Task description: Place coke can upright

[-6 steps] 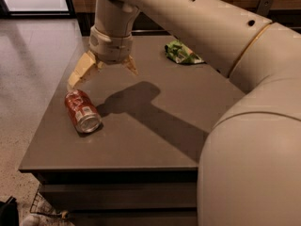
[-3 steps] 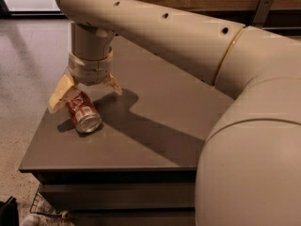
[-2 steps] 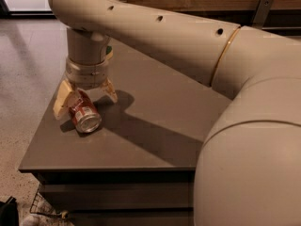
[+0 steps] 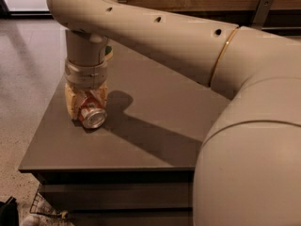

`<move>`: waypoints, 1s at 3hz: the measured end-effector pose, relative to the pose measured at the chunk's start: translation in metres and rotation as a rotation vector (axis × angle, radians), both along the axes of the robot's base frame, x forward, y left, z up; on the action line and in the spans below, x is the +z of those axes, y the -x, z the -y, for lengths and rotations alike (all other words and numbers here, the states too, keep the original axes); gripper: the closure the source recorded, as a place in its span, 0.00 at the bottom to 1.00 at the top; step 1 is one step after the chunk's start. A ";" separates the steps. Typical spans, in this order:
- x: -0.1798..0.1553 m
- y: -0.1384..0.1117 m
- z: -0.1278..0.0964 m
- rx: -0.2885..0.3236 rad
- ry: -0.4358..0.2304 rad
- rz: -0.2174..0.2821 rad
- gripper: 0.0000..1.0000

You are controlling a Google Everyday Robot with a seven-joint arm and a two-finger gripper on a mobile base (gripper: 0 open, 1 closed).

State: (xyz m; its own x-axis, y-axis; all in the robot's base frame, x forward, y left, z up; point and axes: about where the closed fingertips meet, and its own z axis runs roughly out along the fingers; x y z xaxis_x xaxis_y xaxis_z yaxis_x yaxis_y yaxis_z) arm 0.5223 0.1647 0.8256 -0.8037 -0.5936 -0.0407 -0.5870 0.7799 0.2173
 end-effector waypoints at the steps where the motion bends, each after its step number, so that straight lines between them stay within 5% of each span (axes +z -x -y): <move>1: -0.001 0.000 -0.001 0.001 -0.001 0.000 0.86; 2: -0.002 0.000 -0.002 0.002 -0.002 0.001 1.00; 3: -0.001 -0.001 -0.003 0.004 -0.004 0.007 1.00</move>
Offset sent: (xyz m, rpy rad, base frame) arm -0.0001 0.0009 -0.0008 0.0009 -0.0003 0.0009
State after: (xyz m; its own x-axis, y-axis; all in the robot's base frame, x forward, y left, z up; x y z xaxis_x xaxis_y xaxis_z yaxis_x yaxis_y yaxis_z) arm 0.5232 0.1674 0.8245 -0.8008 -0.5970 -0.0485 -0.5919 0.7764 0.2162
